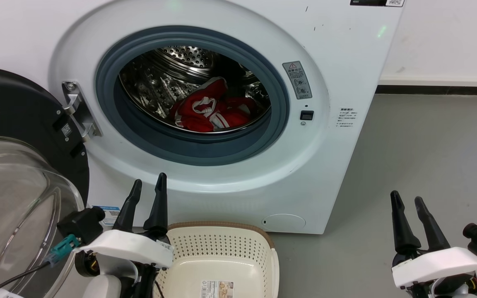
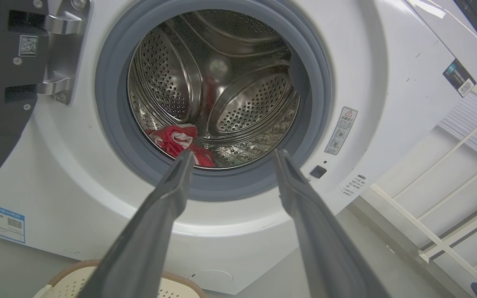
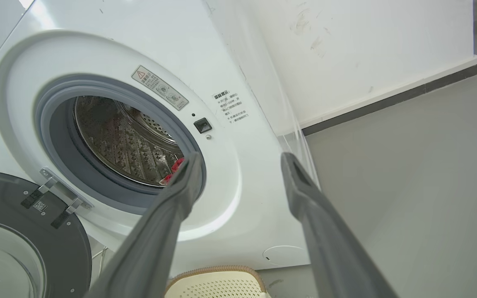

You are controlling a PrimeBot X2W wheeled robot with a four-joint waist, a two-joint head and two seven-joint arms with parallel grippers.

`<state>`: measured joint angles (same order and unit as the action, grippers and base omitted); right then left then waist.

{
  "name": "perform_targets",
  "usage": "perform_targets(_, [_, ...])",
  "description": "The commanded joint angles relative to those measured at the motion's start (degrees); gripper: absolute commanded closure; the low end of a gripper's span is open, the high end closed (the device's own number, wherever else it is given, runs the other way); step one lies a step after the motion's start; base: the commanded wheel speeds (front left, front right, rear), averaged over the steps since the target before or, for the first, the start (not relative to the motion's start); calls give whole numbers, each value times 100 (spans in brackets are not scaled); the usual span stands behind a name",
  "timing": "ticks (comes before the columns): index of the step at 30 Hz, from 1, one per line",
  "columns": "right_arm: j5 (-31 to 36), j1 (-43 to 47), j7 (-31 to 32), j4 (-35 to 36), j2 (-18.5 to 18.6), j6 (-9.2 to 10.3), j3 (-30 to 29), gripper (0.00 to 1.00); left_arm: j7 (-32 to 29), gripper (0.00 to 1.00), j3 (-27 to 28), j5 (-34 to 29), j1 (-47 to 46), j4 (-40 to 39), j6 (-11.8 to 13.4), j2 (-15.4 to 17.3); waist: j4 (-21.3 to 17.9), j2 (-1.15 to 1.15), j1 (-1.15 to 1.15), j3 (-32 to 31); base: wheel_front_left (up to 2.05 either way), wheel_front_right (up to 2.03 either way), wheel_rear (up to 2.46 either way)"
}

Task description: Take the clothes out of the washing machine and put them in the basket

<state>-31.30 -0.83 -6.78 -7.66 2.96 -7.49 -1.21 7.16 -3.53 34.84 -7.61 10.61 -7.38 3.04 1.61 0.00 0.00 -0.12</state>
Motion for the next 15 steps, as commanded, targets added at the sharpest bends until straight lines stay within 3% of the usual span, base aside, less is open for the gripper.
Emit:
perform_targets(1, [236,5,-40,36,-7,-1,-2,0,68,0,-35,-226,-166,-31,1,33,7,0,0,-1,0,0,0])
perform_targets(15, [1084,76,-134,99,-9,-1,6,0,258,0,-121,-1036,-202,47,17,26,37,0,0,-6,0,0,0])
